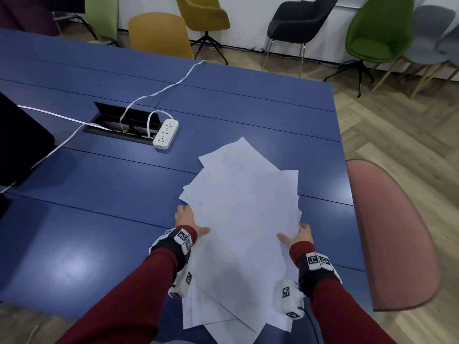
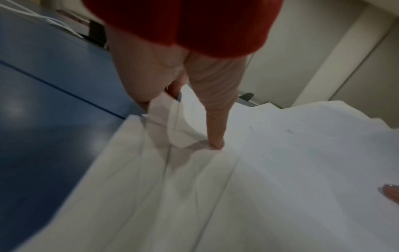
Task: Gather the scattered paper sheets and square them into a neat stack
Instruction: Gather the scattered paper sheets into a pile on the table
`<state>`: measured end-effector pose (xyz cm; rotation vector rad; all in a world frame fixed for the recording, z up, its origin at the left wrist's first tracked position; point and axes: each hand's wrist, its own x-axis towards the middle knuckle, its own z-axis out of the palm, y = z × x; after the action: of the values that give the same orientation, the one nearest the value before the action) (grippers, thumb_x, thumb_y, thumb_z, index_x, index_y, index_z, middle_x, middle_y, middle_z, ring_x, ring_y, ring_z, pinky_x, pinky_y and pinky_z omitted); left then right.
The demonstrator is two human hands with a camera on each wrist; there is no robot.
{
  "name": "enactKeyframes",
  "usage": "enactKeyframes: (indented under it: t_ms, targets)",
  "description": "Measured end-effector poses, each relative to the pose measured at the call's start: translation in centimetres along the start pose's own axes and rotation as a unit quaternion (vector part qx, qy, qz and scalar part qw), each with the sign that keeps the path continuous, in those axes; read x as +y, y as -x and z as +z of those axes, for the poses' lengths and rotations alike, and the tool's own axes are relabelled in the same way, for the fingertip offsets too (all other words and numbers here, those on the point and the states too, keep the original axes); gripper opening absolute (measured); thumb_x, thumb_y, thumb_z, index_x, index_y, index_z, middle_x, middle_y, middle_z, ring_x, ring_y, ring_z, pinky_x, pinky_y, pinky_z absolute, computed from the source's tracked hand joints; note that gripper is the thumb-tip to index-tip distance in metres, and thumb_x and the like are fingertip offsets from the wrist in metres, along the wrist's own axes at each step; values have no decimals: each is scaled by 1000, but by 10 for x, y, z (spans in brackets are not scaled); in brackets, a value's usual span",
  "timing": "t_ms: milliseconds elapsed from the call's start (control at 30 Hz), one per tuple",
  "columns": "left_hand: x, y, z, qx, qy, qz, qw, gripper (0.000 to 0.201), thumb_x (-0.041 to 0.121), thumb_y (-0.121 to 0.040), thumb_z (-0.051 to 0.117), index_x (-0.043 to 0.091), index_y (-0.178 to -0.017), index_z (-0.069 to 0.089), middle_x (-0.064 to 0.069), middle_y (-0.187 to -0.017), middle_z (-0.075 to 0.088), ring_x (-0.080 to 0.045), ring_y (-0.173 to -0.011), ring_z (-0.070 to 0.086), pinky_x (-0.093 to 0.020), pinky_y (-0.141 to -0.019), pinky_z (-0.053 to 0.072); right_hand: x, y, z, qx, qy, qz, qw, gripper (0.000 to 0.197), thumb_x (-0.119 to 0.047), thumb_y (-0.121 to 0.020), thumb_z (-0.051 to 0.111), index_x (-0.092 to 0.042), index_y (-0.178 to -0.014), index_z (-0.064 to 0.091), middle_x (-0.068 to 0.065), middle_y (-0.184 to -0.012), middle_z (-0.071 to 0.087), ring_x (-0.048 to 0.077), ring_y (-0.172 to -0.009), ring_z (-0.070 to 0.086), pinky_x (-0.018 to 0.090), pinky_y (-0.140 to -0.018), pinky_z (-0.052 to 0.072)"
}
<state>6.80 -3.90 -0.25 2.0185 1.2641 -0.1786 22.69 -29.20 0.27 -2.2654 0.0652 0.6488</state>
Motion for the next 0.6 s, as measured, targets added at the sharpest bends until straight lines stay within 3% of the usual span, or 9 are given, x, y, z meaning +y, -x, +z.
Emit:
enactKeyframes:
  t_ms: [133, 233, 300, 367, 433, 467, 533, 600]
  targets:
    - [11, -1, -3, 5, 11, -34, 999, 78, 38, -64, 80, 5, -126, 45, -12, -134, 36, -32, -128, 34, -40, -103, 37, -4, -7, 2, -64, 25, 16, 998, 62, -11, -69, 77, -2, -124, 51, 15, -126, 60, 29, -113, 59, 34, -99, 44]
    - [13, -3, -8, -18, 14, -53, 998, 66, 34, -71, 75, 7, -125, 51, -12, -138, 36, -33, -130, 34, -40, -105, 36, -5, -6, -5, -102, 41, 28, 994, 55, -2, -72, 74, 0, -122, 52, 11, -120, 62, 28, -112, 59, 30, -96, 42]
    - [11, -4, -8, -46, 22, -46, 998, 61, 28, -71, 74, 7, -125, 52, -12, -137, 44, -31, -127, 42, -37, -104, 41, 1, -1, -9, -138, 68, 45, 987, 58, -2, -73, 73, 2, -125, 48, 11, -121, 59, 28, -116, 56, 29, -98, 40]
    - [11, 1, -6, -75, 58, -40, 995, 56, 18, -73, 73, 5, -123, 52, -13, -129, 56, -30, -117, 55, -30, -96, 45, 14, -2, -8, -173, 97, 62, 978, 71, -17, -67, 79, -1, -128, 45, 8, -129, 55, 27, -120, 54, 31, -103, 39]
    - [10, 8, -4, -96, 74, -44, 992, 57, 12, -74, 73, 4, -126, 50, -14, -125, 59, -29, -114, 58, -30, -93, 45, 34, -12, -6, -213, 113, 72, 968, 94, -38, -53, 83, -6, -132, 43, 8, -132, 56, 25, -120, 54, 36, -105, 41]
    - [9, 12, -3, -101, 76, -49, 991, 59, 11, -75, 73, 4, -128, 47, -14, -126, 58, -30, -115, 57, -31, -94, 44, 37, -11, -7, -228, 119, 65, 964, 93, -40, -52, 83, -8, -131, 45, 7, -129, 58, 25, -117, 56, 36, -103, 42]
    - [7, 20, -2, -106, 69, -64, 990, 63, 9, -77, 70, 2, -132, 40, -16, -128, 55, -31, -117, 55, -30, -91, 44, 32, -2, -12, -234, 84, 54, 967, 71, -30, -65, 81, -9, -125, 50, 7, -122, 62, 23, -109, 58, 35, -99, 44]
    - [4, 25, -4, -108, 71, -67, 989, 69, 11, -76, 71, 3, -134, 35, -15, -130, 53, -30, -116, 55, -28, -91, 44, 23, 0, -18, -214, -24, 36, 976, 59, -16, -76, 74, -4, -128, 49, 9, -126, 59, 21, -107, 55, 34, -97, 42]
